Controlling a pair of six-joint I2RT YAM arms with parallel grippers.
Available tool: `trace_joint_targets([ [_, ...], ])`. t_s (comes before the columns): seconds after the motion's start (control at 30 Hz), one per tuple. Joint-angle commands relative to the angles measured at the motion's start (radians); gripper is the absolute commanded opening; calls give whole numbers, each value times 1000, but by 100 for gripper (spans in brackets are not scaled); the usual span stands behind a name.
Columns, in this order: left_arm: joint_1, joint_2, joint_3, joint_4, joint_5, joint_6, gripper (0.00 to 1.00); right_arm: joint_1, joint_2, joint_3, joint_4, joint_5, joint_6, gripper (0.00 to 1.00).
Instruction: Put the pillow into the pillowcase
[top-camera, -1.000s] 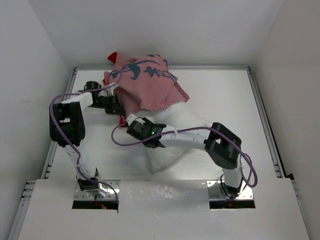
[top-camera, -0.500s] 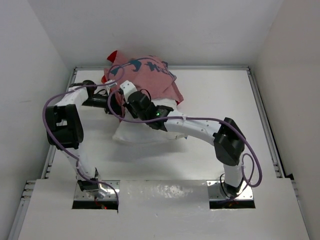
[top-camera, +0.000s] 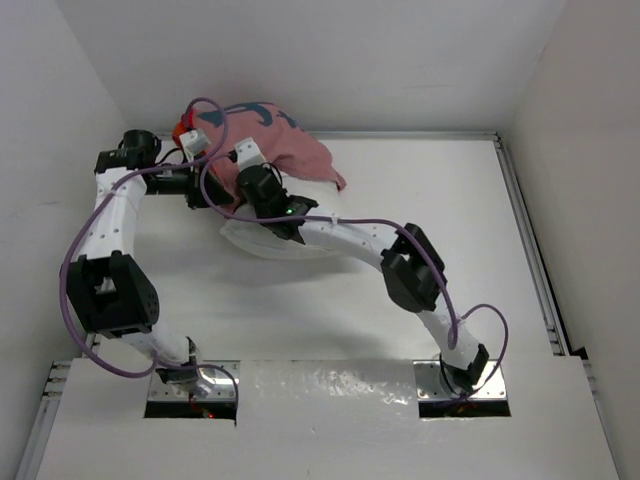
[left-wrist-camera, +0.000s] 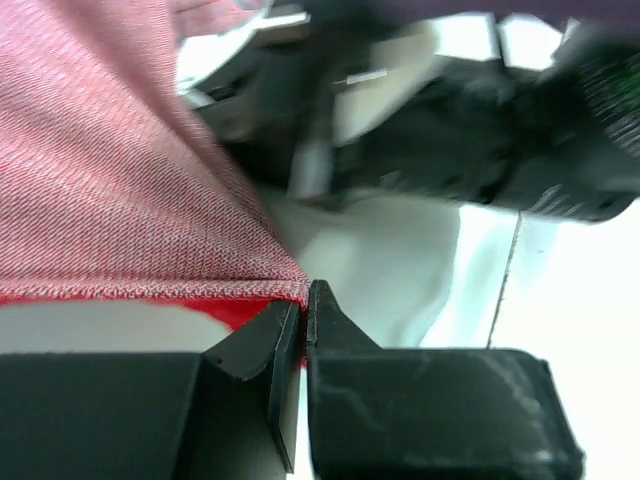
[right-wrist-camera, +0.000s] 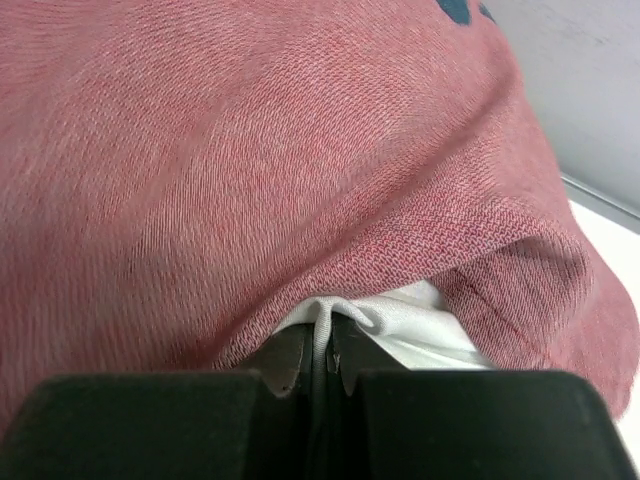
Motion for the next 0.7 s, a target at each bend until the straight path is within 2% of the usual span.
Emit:
trace_joint_targets([
  [0.0, -15, -97, 13, -146, 84, -76, 0, -23, 124, 192, 6, 22, 56, 0],
  [0.03, -15, -102, 3, -146, 58, -82, 0, -28, 179, 262, -54, 20, 74, 0],
  [0.1, -15, -103, -42, -144, -49, -87, 0, -26, 179, 257, -50, -39, 85, 0],
  [0.17, -7, -99, -77, -146, -136, -83, 0, -14, 115, 159, 22, -113, 88, 0],
  [0.2, 2, -96, -102, -146, -202, -79, 0, -8, 88, 125, 42, -180, 76, 4],
  [0.23, 11, -90, -108, -144, -230, -81, 2, 9, 60, 68, 58, -200, 65, 19],
  [0.3, 51, -77, -96, -144, -305, -93, 14, 24, -21, 24, 61, -243, 41, 37],
  [0.33, 62, -73, -85, -143, -327, -98, 28, 33, -52, -25, 58, -339, 31, 51],
  [0.37, 74, -71, -67, -143, -351, -102, 36, 38, -81, -46, 46, -395, 15, 74],
  [0.4, 76, -62, -24, -141, -393, -112, 44, 43, -136, -64, 35, -449, 5, 82],
  [0.43, 76, -59, 1, -143, -408, -113, 57, 53, -161, -84, 20, -540, -5, 93],
  [0.47, 76, -57, 53, -143, -425, -112, 62, 57, -211, -90, -15, -585, -21, 99],
  [0.5, 73, -54, 82, -143, -431, -109, 68, 58, -238, -102, -48, -654, -22, 99],
  [0.6, 44, -39, 204, -138, -467, -98, 68, 54, -351, -147, -102, -684, -30, 96],
  [0.63, -12, -33, 231, -109, -491, -104, 66, 47, -376, -155, -120, -684, -50, 88],
  [0.67, -48, -24, 271, -80, -569, -148, 62, 38, -399, -161, -132, -684, -50, 52],
])
